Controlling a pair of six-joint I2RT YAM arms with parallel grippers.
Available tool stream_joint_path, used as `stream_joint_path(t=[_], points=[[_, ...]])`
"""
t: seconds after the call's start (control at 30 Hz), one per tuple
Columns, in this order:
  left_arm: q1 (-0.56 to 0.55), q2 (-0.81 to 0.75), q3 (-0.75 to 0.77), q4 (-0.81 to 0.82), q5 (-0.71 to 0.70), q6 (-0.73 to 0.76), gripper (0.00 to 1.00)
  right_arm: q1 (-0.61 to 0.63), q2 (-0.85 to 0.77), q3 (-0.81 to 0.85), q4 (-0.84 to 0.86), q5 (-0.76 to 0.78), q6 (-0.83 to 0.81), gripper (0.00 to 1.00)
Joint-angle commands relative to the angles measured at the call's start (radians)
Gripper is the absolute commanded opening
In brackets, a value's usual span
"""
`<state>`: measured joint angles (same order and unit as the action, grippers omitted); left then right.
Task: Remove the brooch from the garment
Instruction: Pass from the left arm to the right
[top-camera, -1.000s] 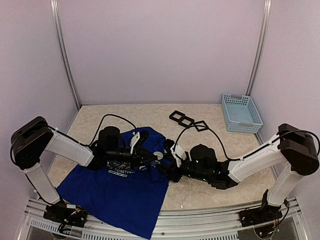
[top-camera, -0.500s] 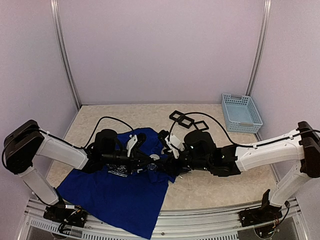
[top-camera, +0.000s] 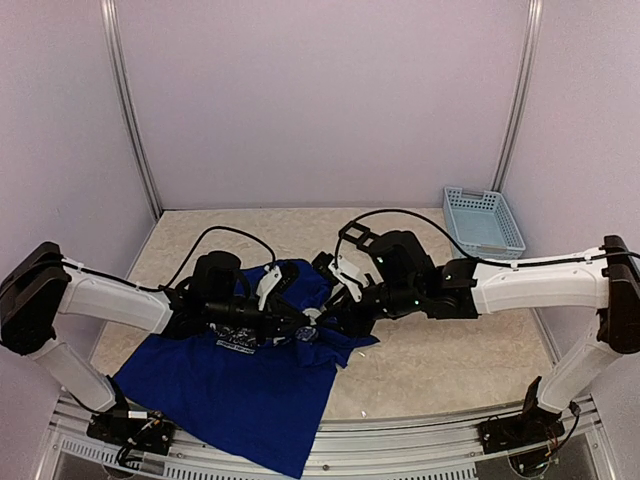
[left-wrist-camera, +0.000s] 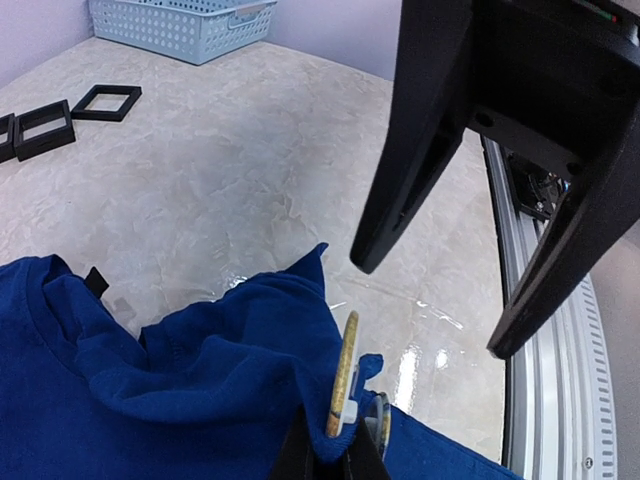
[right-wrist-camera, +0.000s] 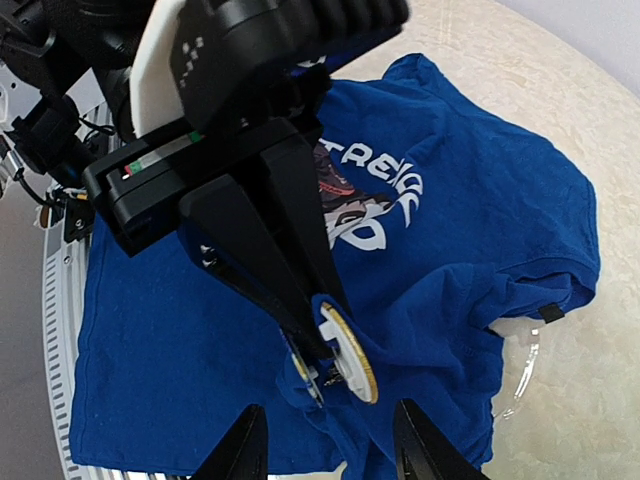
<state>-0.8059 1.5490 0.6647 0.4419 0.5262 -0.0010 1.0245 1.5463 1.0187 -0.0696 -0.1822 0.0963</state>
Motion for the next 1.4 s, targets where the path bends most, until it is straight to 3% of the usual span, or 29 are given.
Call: stream_joint_path(t=[0.0,0.17,0.4,0.53,0.77,1.13,1.27,1.3,1.37], points=[[-0.010,-0.017,0.029,-0.064,0.012,0.027,0.00,-0.028,0.028,0.057,-0.093,-0.088,-0.042,0.43],[-0.013,-0.003,0.047,-0.079,0.029,0.045,0.00,-0.090,0.070,0.062,-0.069,-0.220,-0.084,0.40],[-0.028,0.019,0.068,-0.095,0.031,0.067,0.00,-0.099,0.124,0.060,-0.052,-0.273,-0.129,0.29],[-0.031,0.025,0.072,-0.105,0.023,0.069,0.00,-0.100,0.112,0.047,-0.036,-0.280,-0.129,0.23],[-0.037,0.019,0.067,-0.103,0.024,0.067,0.00,-0.103,0.073,0.026,-0.003,-0.301,-0.121,0.23],[-0.049,0.019,0.070,-0.109,0.012,0.073,0.00,-0.101,0.100,0.023,0.028,-0.342,-0.116,0.00],[-0.050,0.019,0.070,-0.105,-0.003,0.055,0.00,-0.102,0.083,-0.002,0.059,-0.353,-0.120,0.00],[-0.053,0.017,0.071,-0.103,-0.023,0.040,0.03,-0.102,0.074,-0.017,0.080,-0.349,-0.121,0.00],[-0.056,0.011,0.076,-0.106,-0.067,0.008,0.25,-0.102,0.045,-0.062,0.156,-0.324,-0.109,0.00]])
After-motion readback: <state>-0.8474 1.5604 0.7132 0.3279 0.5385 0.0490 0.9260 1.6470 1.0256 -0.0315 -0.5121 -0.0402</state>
